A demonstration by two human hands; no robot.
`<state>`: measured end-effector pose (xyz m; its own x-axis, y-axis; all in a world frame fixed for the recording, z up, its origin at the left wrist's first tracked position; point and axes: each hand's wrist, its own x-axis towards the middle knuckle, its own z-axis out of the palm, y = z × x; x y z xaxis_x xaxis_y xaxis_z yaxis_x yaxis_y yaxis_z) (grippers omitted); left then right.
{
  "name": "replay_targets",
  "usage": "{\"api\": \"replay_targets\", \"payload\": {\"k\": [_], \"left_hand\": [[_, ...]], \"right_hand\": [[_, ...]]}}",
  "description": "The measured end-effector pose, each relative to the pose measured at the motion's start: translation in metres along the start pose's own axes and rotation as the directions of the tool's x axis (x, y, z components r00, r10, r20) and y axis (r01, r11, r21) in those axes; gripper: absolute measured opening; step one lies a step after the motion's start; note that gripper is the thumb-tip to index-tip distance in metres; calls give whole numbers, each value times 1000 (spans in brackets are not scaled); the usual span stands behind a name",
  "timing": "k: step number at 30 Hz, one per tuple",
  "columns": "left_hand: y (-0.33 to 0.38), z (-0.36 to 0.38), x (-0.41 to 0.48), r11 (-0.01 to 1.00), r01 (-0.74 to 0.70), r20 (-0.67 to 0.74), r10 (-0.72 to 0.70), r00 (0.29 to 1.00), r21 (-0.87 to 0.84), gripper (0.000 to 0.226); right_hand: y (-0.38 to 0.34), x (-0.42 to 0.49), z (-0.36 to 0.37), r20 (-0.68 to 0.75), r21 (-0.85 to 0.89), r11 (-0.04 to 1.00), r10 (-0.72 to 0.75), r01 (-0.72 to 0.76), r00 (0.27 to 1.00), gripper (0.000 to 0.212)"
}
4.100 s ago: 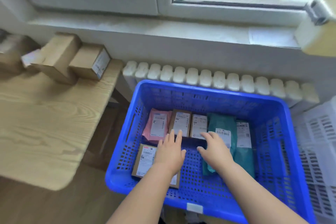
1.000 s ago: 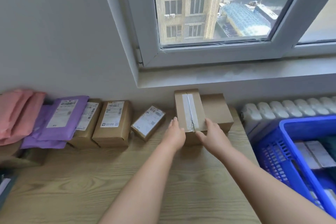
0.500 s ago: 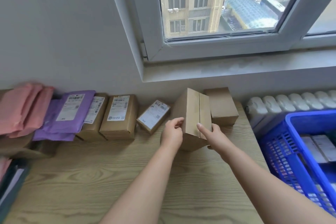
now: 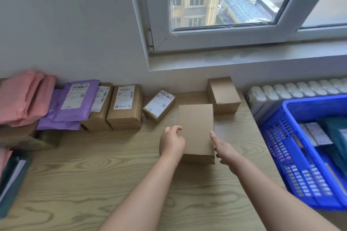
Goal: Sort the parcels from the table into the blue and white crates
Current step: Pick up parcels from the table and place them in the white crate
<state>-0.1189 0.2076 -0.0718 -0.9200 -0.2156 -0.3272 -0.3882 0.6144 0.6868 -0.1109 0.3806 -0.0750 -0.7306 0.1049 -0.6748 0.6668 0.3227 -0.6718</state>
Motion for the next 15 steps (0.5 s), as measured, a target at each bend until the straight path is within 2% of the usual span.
{"api": "replay_targets", "payload": {"k": [2,5,10,15], "left_hand": [[-9,-4,8,994,100,-2,-100,995,30,39],[-19,-4,15,968,238,93,-230,969,-81,42],[-26,7,6,872,367,251,-295,922,-325,43],[-28,7,4,767,395,212,-334,919,-505,34]], "right_hand": [[4,2,-2,3,-22,1000,4,-4,1000,64],[12,5,-2,7,-76,997,-28,29,1000,55],[24,6,3,-5,-136,989,-60,59,998,53],[27,5,1,22,-15,1000,10,-10,1000,51]]}}
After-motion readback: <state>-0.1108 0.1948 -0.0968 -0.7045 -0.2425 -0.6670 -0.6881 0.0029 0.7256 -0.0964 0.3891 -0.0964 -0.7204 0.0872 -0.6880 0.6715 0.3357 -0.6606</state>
